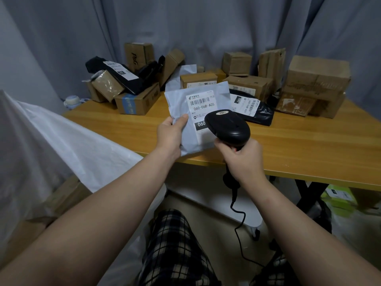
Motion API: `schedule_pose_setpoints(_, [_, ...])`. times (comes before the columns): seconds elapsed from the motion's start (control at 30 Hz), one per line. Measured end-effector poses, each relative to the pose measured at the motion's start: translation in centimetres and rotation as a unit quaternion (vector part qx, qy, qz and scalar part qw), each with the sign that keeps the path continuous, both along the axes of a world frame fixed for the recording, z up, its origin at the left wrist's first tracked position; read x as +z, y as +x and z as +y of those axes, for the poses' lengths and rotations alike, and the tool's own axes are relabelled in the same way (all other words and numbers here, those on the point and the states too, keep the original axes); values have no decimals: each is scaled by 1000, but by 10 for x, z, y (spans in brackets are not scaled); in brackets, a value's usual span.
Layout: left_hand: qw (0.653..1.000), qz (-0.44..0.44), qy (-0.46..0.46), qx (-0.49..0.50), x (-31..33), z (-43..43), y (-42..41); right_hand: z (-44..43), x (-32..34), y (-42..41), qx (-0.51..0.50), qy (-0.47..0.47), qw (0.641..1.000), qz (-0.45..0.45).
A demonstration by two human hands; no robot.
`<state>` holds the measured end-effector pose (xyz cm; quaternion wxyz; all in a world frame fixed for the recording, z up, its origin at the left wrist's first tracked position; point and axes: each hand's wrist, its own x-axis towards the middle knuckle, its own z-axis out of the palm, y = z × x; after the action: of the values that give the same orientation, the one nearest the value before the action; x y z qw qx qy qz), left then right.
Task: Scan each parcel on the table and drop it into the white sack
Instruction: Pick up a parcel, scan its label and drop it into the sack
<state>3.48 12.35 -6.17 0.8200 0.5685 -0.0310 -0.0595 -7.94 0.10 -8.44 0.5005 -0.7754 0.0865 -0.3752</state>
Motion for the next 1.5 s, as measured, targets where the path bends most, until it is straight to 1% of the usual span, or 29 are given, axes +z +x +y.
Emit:
schedule_pose_setpoints(0.1, [999, -31, -5, 20, 9, 22, -11, 15, 12, 1, 47, 10, 999, -7])
schedule_pose_setpoints(0.2, [995, -89, -12, 52, 22, 65, -23, 44, 23, 8, 151, 21, 988, -17])
schedule_pose_setpoints(0.27, [982, -154, 38, 102, 30, 106, -33, 68, 26, 14, 216, -5, 976, -12])
schedule_pose_setpoints(0.33, [961, -196, 98, 168, 35, 152, -41, 95, 25, 22, 253, -30, 967, 9])
schedule_pose_setpoints(0.43, [943, -196, 151, 222, 31, 215, -51, 136, 15, 37, 272, -46, 960, 54])
schedule_pose_setpoints(0.47, [933, -195, 183, 242, 27, 232, -53, 149, 11, 41, 277, -48, 957, 69])
schedule_pose_setpoints(0.53, [900, -193, 280, 272, 15, 262, -55, 169, 3, 48, 284, -57, 953, 93])
schedule_pose_setpoints(0.6, [866, -176, 383, 268, 1, 284, -55, 185, -3, 53, 280, -67, 951, 114])
schedule_pose_setpoints(0.7, [807, -121, 537, 215, -24, 306, -51, 198, -16, 59, 270, -85, 950, 134])
schedule_pose_setpoints(0.77, [763, -83, 624, 148, -43, 310, -45, 202, -27, 63, 267, -85, 948, 150])
schedule_pose_setpoints(0.8, [749, -72, 648, 117, -51, 307, -41, 202, -32, 64, 261, -83, 948, 164])
schedule_pose_setpoints(0.83, [744, -66, 658, 95, -58, 302, -37, 201, -36, 65, 254, -78, 947, 177])
schedule_pose_setpoints(0.9, [745, -77, 657, 84, -66, 288, -29, 196, -41, 67, 237, -69, 949, 196])
schedule_pose_setpoints(0.97, [746, -109, 652, 78, -61, 268, -21, 186, -40, 68, 220, -49, 952, 207])
schedule_pose_setpoints(1.07, [753, -169, 635, 48, -44, 229, -9, 156, -27, 71, 190, 13, 961, 202])
schedule_pose_setpoints(1.17, [759, -218, 613, 27, -29, 183, 5, 108, -7, 72, 142, 69, 970, 185])
schedule_pose_setpoints(1.23, [758, -247, 603, 10, -20, 148, 13, 69, 6, 68, 112, 122, 970, 178])
schedule_pose_setpoints(1.3, [753, -272, 599, -16, -13, 110, 19, 27, 15, 61, 64, 199, 962, 176])
schedule_pose_setpoints(1.37, [744, -295, 597, -54, -11, 70, 26, -15, 18, 51, 8, 274, 947, 169])
schedule_pose_setpoints(1.43, [728, -321, 599, -87, -11, 28, 31, -54, 18, 41, -28, 333, 928, 164])
schedule_pose_setpoints(1.5, [714, -341, 604, -100, -10, -13, 37, -87, 18, 30, -46, 376, 912, 156])
